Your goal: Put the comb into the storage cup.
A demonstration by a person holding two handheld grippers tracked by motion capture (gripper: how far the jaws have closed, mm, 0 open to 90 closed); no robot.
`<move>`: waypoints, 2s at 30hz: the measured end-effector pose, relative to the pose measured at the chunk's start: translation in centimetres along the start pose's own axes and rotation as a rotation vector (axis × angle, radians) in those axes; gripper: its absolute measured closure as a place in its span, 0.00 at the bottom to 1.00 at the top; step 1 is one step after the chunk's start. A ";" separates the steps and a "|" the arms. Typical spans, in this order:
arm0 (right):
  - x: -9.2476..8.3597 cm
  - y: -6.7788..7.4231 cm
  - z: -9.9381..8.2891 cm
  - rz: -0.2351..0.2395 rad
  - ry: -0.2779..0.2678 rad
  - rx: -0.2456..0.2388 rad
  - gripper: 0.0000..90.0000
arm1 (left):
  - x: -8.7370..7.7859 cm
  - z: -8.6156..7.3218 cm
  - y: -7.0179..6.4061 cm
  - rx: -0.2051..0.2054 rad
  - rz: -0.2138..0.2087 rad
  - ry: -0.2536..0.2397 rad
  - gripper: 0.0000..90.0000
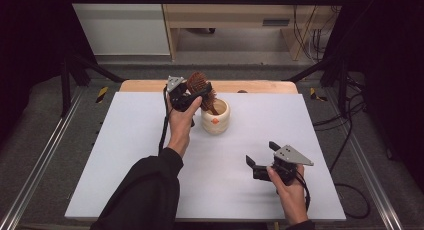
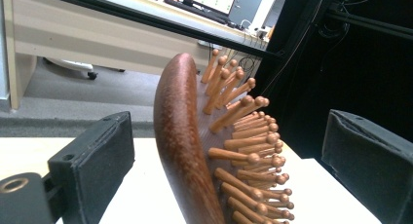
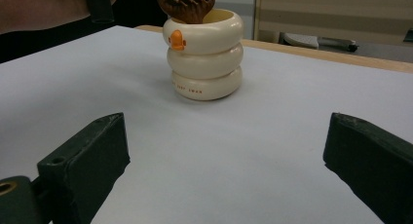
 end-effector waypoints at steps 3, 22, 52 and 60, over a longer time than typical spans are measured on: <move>0.0 0.0 0.0 0.000 0.000 -0.001 0.03 | 0.0 0.0 -0.1 0.007 -0.001 0.000 0.05; 0.0 0.0 0.0 0.001 0.001 -0.001 0.03 | -0.5 0.3 -0.3 0.057 0.010 -0.007 0.05; 0.1 0.3 0.0 0.011 0.005 -0.007 0.03 | -2.0 0.1 -0.7 0.111 0.031 -0.006 0.05; 0.1 0.4 0.0 0.014 0.005 -0.007 0.03 | -2.8 -0.1 -0.7 0.114 0.044 -0.001 0.05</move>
Point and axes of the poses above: each handheld gripper's, and its own axes: x roughly forward along the jaws, z roughly out of its top, y roughly to its left, the point moved 1 cm from there along x, roughly forward along the jaws, and after that the axes turned 1 degree about y, right-handed, at the moved point
